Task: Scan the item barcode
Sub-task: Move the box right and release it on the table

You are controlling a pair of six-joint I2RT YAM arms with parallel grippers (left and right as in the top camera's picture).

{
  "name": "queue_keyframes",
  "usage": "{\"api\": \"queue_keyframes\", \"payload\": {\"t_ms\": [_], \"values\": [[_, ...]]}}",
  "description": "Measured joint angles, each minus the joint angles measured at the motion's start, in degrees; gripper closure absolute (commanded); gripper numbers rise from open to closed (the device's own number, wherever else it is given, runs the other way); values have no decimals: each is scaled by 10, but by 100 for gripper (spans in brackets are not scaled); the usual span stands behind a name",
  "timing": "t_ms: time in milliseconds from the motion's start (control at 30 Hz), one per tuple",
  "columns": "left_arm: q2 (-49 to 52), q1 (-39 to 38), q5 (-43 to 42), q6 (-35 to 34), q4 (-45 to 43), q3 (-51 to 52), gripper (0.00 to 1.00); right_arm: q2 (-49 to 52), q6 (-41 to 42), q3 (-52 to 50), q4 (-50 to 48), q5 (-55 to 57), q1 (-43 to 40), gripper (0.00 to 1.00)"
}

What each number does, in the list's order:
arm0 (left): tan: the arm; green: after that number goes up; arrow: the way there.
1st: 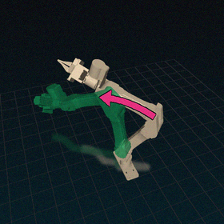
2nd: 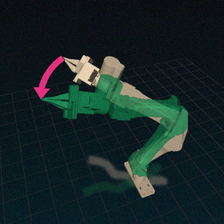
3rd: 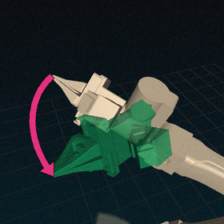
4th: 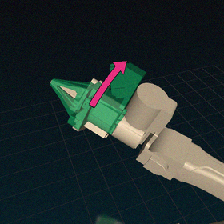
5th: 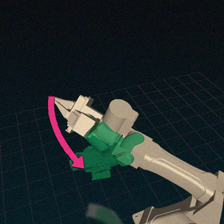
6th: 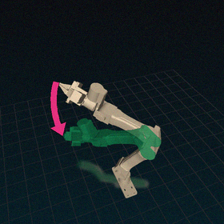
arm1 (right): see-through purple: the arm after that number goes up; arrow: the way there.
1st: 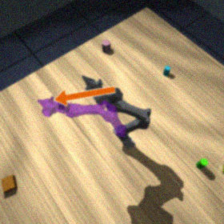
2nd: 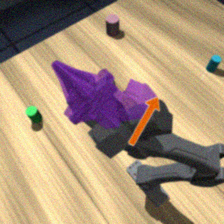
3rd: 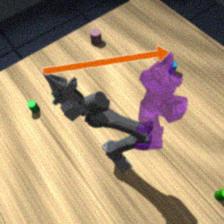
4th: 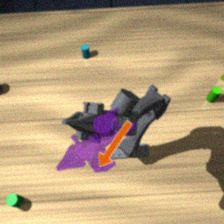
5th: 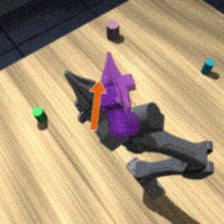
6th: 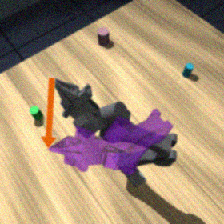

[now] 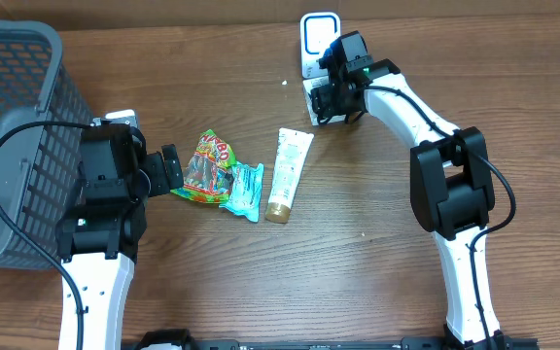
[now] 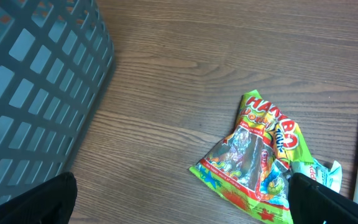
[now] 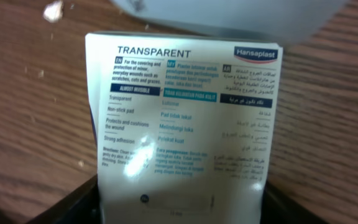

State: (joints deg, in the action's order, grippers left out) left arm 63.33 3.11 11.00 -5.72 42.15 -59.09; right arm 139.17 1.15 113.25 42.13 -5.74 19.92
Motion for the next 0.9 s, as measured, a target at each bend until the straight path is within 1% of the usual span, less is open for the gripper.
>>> {"api": "queue_keyframes", "payload": {"t_ms": [100,200,300,333,433,533,633,733,900], "values": [[0,0,0,0,0,0,0,0,2,3,8,-2,0,48],[0,0,0,0,0,0,0,0,5,16,52,-3,0,50],[0,0,0,0,0,0,0,0,17,39,136,-3,0,51],[0,0,0,0,0,0,0,0,23,51,171,-3,0,53],[0,0,0,0,0,0,0,-1,45,81,286,2,-3,54],[0,0,0,0,0,0,0,-6,77,90,377,19,-11,54],[0,0,0,0,0,0,0,-10,114,91,435,33,-40,55],[0,0,0,0,0,0,0,-10,137,91,456,40,-84,55],[0,0,0,0,0,0,0,-10,159,91,493,49,-192,54]]}}
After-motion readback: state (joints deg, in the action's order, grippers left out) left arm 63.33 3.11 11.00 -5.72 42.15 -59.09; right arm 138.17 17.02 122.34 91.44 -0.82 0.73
